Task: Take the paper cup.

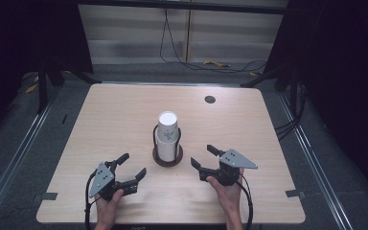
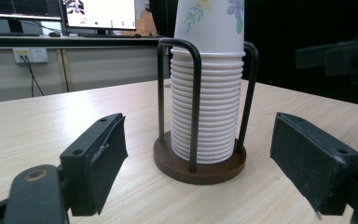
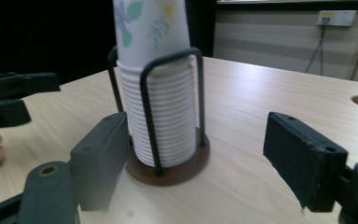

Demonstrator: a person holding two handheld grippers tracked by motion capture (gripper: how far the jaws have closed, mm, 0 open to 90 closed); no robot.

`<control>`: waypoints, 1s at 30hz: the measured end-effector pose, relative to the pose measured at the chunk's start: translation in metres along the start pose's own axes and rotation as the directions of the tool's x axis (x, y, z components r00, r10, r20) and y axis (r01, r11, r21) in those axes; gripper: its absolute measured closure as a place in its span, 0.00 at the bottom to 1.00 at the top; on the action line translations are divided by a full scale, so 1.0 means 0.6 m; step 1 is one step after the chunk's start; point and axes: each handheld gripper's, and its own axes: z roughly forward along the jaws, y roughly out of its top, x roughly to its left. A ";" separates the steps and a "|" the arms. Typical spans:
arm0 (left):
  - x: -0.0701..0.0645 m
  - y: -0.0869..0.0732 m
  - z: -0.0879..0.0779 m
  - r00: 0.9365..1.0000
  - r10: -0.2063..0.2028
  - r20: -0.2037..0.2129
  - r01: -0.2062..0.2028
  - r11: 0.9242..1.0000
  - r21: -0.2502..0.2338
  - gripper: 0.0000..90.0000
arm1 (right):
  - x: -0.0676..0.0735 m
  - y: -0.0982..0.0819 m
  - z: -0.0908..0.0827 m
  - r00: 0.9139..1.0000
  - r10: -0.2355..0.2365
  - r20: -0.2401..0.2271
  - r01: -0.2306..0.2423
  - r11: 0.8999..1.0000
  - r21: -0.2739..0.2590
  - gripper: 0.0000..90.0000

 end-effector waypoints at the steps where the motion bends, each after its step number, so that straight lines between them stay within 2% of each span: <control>1: 0.000 0.000 0.000 1.000 0.000 0.001 0.000 1.000 -0.001 0.20 | 0.001 0.006 0.002 1.000 -0.005 -0.005 0.005 1.000 0.003 0.25; 7: 0.000 0.000 0.000 1.000 -0.001 0.006 0.001 1.000 0.000 0.20 | 0.001 0.044 0.018 0.998 -0.034 -0.053 0.036 0.999 0.028 0.25; 16: 0.000 0.000 0.000 1.000 -0.001 0.009 0.001 1.000 -0.001 0.20 | -0.002 0.094 0.054 0.991 -0.042 -0.130 0.052 0.996 0.074 0.24; 25: -0.001 0.000 0.001 1.000 -0.006 0.012 0.006 1.000 -0.005 0.20 | -0.005 0.141 0.101 0.975 -0.061 -0.212 0.089 0.988 0.126 0.25; 30: -0.001 0.000 0.000 1.000 -0.003 0.016 0.004 1.000 -0.002 0.20 | -0.002 0.160 0.121 0.972 -0.065 -0.226 0.099 0.985 0.140 0.24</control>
